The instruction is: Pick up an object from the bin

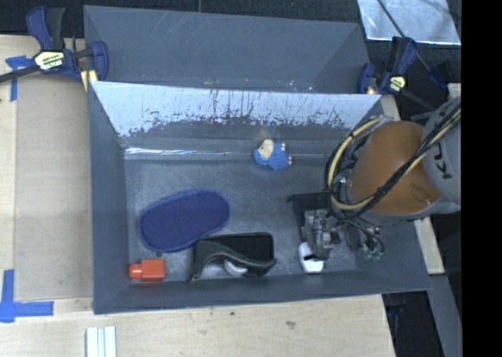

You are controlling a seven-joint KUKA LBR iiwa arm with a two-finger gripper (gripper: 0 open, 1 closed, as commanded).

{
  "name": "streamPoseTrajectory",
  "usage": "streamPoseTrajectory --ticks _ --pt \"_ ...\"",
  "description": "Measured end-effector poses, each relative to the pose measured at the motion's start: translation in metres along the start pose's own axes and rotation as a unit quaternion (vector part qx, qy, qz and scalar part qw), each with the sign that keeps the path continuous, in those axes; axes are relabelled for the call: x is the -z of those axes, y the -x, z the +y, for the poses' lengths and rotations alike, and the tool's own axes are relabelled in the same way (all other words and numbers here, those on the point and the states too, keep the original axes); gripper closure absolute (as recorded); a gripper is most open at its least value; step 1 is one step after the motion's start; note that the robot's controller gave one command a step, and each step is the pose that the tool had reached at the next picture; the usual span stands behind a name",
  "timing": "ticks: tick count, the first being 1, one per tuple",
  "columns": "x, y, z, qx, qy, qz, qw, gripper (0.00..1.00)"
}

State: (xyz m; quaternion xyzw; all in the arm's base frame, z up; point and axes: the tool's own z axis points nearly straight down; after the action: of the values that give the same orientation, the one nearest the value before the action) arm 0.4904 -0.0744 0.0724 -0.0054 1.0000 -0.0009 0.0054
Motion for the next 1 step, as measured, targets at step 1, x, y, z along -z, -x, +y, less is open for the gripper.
streamPoseTrajectory --ticks 1 --pt "0.1162 0.0292 -0.0671 -0.027 -0.002 -0.0008 0.9996 1.0"
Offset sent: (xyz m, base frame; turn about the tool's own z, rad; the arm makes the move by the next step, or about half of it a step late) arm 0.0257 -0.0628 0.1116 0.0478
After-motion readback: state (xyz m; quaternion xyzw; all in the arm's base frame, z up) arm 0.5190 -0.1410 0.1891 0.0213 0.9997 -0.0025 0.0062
